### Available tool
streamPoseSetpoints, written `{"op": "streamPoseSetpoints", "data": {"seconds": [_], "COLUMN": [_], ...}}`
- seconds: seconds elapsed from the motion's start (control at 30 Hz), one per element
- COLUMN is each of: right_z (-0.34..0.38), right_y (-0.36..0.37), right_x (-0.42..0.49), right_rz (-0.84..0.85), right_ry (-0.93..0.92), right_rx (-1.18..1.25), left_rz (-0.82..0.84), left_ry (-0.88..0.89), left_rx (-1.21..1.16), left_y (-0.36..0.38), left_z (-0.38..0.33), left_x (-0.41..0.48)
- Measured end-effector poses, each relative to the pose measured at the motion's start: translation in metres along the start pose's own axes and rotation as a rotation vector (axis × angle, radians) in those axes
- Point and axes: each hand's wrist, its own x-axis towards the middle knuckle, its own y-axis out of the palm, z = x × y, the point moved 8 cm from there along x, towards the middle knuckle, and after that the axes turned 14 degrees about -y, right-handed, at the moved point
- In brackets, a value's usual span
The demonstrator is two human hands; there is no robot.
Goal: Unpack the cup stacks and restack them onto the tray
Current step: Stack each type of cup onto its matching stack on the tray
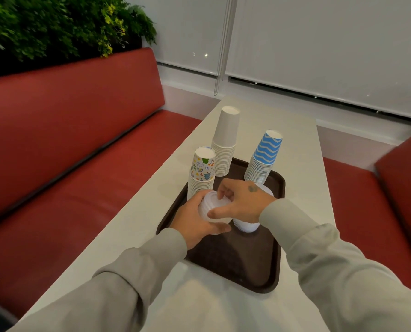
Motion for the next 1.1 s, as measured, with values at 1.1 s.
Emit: {"op": "streamPoseSetpoints", "data": {"seconds": [1.1], "right_z": [-0.096], "right_y": [-0.039], "right_x": [-0.021], "right_rz": [-0.160], "right_ry": [0.319], "right_rx": [-0.041], "left_rz": [-0.113], "left_ry": [-0.048], "left_rx": [0.095], "left_y": [-0.010], "left_z": [0.021], "left_x": [0.017]}}
